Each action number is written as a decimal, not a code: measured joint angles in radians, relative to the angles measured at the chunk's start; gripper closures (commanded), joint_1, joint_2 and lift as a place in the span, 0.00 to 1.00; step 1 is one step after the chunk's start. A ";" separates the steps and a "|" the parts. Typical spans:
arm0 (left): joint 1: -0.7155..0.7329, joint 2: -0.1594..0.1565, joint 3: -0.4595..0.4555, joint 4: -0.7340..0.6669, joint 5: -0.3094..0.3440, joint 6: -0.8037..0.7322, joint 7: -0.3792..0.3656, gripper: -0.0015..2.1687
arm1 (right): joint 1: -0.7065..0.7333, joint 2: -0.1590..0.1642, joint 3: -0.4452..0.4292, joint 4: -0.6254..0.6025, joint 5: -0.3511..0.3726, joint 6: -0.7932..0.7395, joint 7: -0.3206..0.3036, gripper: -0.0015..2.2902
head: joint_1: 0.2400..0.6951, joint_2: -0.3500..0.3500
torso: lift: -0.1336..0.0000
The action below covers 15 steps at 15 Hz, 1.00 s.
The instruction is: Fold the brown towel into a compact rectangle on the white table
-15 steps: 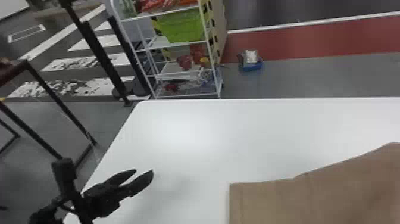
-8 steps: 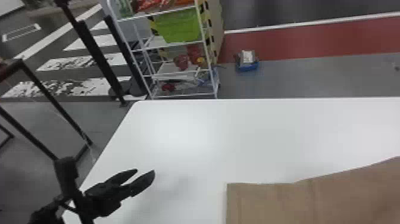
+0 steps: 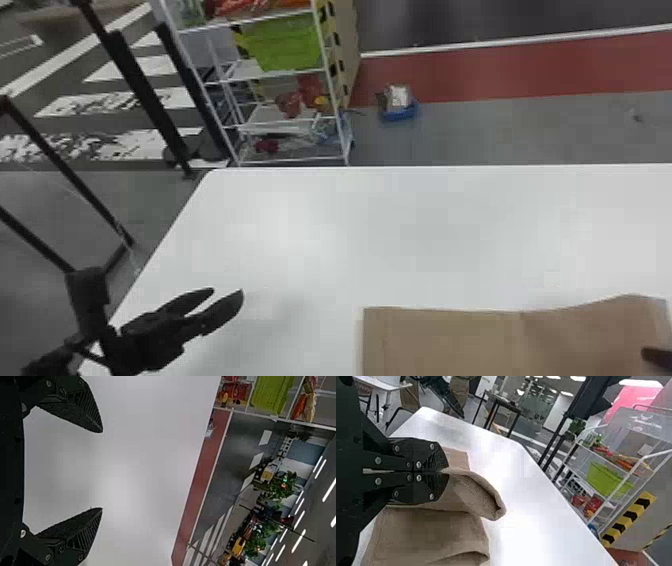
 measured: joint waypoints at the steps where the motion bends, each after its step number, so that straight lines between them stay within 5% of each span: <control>1: 0.001 0.002 0.002 0.000 0.001 0.000 -0.001 0.10 | 0.006 -0.006 -0.005 -0.001 0.020 0.000 -0.001 0.61 | 1.00 0.88 | 0.07; 6: 0.003 0.003 -0.001 0.001 0.000 0.000 -0.007 0.10 | 0.013 -0.027 0.008 0.014 0.065 0.000 0.007 0.61 | 1.00 0.84 | 0.07; 11: 0.012 -0.001 0.002 -0.005 0.007 0.006 -0.024 0.10 | 0.011 -0.025 0.132 0.029 0.233 -0.019 -0.045 0.61 | 1.00 0.85 | 0.07; 15: 0.015 -0.001 0.010 -0.021 0.008 0.019 -0.024 0.10 | 0.021 -0.014 0.119 -0.007 0.231 -0.045 -0.051 0.61 | 1.00 0.85 | 0.07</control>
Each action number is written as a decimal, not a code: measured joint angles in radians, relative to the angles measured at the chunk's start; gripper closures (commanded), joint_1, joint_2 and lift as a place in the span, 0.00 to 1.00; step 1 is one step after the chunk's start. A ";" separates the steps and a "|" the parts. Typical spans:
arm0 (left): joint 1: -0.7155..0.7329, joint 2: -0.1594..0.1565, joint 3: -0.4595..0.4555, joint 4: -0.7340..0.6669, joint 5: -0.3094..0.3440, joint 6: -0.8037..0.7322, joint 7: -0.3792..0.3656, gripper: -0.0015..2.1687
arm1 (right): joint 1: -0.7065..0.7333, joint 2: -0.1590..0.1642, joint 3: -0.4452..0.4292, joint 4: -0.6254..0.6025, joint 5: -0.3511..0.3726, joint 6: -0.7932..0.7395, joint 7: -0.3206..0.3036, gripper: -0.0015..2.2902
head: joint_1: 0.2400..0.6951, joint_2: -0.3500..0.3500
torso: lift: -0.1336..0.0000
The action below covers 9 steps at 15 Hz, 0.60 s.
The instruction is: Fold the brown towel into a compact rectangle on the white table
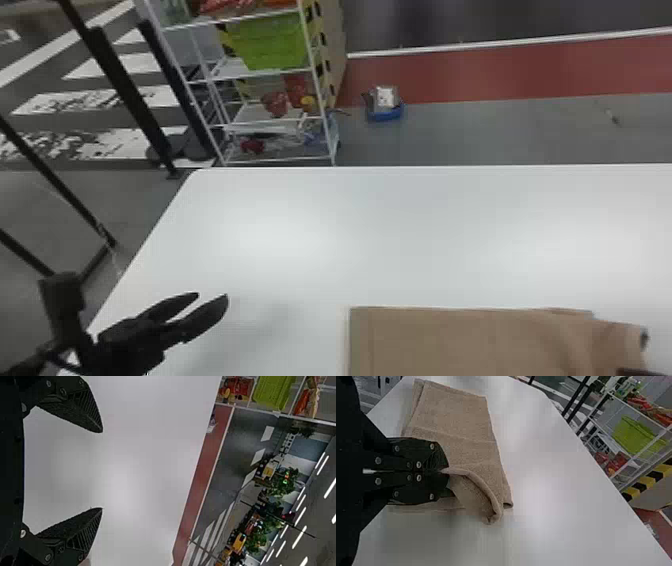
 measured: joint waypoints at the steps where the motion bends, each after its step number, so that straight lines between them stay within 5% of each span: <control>1: 0.000 0.001 0.005 -0.004 0.000 0.012 0.000 0.10 | 0.004 0.002 -0.013 -0.015 -0.029 0.000 0.002 0.62 | 1.00 0.86 | 0.07; 6: -0.022 0.002 0.020 -0.010 -0.005 0.024 0.045 0.10 | 0.016 0.030 -0.064 -0.158 -0.293 0.047 0.013 0.61 | 1.00 1.00 | 0.07; 9: -0.087 0.008 0.095 0.037 0.014 -0.033 0.095 0.10 | -0.017 0.073 -0.009 -0.237 -0.401 0.048 -0.038 0.62 | 1.00 1.00 | 0.07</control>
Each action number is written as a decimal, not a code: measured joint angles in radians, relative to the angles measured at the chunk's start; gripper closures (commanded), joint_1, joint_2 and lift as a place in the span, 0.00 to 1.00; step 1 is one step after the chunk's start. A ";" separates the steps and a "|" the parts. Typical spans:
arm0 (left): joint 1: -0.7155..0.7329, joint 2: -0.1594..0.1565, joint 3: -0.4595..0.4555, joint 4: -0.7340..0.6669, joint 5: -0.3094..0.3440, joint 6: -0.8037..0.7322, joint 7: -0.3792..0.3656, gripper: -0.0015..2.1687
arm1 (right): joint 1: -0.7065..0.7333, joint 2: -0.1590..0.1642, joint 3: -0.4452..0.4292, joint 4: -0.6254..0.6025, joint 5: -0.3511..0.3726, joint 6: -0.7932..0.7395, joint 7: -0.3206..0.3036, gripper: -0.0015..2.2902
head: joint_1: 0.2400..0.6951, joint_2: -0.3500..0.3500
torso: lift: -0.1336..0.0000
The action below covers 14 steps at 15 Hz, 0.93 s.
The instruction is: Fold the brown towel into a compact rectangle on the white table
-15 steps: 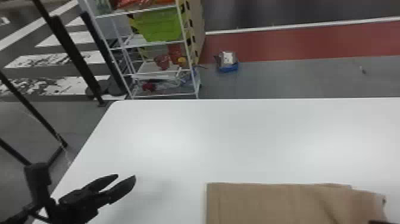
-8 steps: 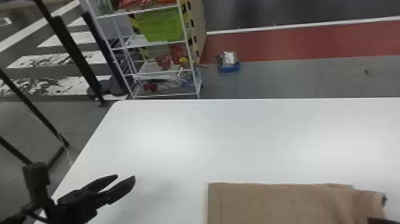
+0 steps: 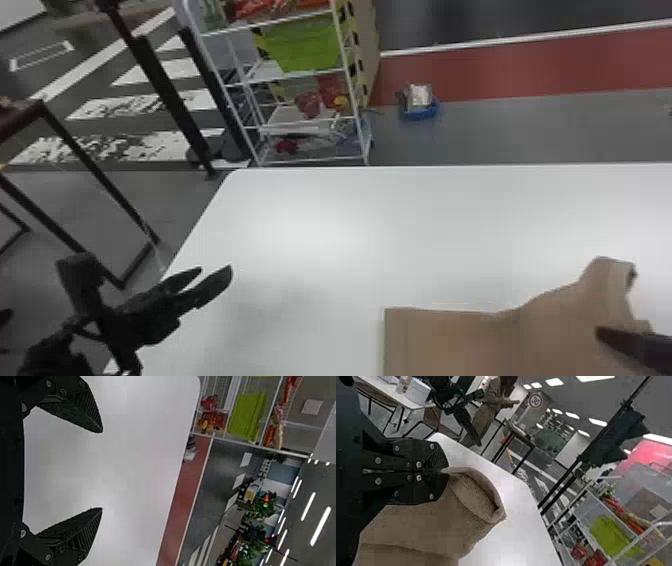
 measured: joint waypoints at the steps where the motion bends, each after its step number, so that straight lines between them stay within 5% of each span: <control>1: -0.025 0.009 0.035 0.032 0.019 -0.014 0.002 0.10 | -0.013 0.016 0.053 -0.027 -0.004 0.000 -0.040 0.62 | 1.00 1.00 | 0.07; 8: -0.065 0.091 0.122 0.156 0.146 -0.035 -0.004 0.10 | -0.121 0.100 0.522 -0.037 0.029 -0.110 -0.298 0.62 | 1.00 1.00 | 0.07; 14: -0.107 0.149 0.138 0.251 0.185 -0.048 -0.009 0.10 | -0.237 0.124 0.800 0.093 0.089 -0.307 -0.371 0.62 | 1.00 1.00 | 0.07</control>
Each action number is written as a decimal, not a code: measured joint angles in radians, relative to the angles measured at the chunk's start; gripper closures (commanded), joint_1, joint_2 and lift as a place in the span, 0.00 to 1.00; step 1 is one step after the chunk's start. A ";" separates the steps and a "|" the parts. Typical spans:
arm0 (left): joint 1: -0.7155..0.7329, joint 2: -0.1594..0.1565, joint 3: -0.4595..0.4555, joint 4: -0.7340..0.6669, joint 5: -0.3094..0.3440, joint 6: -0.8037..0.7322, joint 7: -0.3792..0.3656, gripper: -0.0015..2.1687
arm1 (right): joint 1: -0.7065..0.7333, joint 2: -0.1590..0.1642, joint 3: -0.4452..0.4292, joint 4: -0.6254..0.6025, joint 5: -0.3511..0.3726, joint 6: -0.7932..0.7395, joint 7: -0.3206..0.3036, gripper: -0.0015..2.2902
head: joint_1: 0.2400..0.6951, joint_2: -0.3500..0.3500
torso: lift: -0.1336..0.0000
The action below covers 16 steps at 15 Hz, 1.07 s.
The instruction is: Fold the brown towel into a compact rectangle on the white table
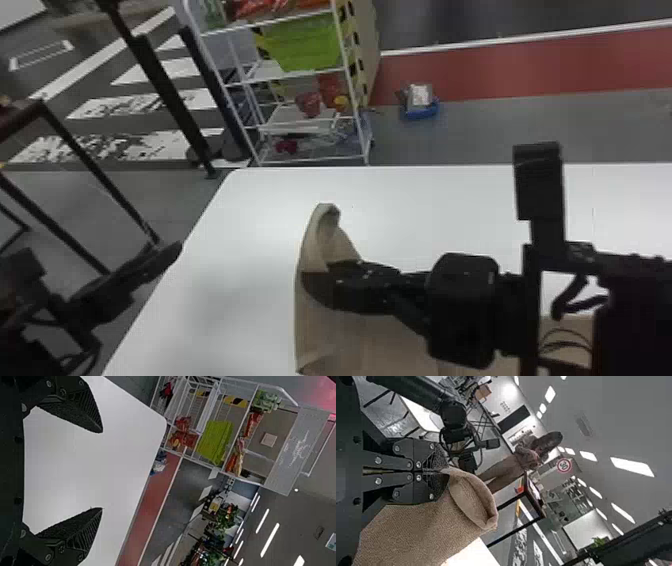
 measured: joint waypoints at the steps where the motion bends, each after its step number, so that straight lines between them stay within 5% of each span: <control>1: -0.002 0.007 0.000 0.015 0.006 -0.014 -0.001 0.10 | -0.013 0.000 0.029 0.031 0.006 -0.015 0.000 0.62 | 1.00 1.00 | 0.07; 7: -0.003 0.052 0.001 0.093 0.046 -0.067 -0.006 0.10 | -0.073 0.000 0.135 0.136 -0.016 -0.189 0.001 0.62 | 0.94 1.00 | 0.07; 11: -0.008 0.057 -0.003 0.099 0.050 -0.068 -0.009 0.10 | -0.089 0.000 0.140 0.201 -0.084 -0.326 0.011 0.62 | 0.89 1.00 | 0.07; 16: -0.009 0.057 -0.011 0.120 0.050 -0.076 -0.025 0.10 | -0.082 0.000 0.084 0.235 -0.071 -0.266 0.058 0.62 | 0.93 1.00 | 0.07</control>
